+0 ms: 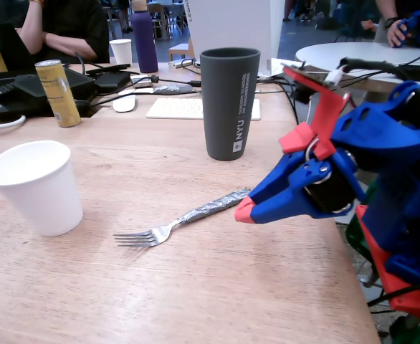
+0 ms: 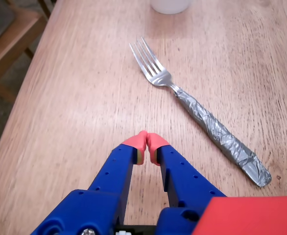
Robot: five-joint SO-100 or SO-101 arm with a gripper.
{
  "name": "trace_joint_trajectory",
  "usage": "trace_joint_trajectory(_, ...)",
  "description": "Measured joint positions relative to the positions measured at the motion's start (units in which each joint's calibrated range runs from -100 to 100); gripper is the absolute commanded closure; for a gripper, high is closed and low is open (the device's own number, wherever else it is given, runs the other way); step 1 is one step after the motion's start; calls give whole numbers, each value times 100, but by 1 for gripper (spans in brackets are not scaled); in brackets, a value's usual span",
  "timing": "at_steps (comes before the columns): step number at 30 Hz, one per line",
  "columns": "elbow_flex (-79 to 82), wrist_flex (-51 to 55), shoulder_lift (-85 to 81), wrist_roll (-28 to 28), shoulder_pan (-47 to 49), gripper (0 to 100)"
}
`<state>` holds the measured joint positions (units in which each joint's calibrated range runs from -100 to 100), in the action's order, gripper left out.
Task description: Grab the fork and place it in gray glass
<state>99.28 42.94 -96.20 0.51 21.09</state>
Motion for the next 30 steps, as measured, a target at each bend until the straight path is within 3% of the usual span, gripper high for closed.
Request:
trace_joint_trajectory(8,-252,75,26,0,132,100)
trace_joint_trajectory(17,-2949,108,2395,-20,122,100)
trace_joint_trajectory(23,-4427,108,4185,-650,-38,100)
trace_joint_trajectory(30,-4563,108,5698,-1128,-423,100)
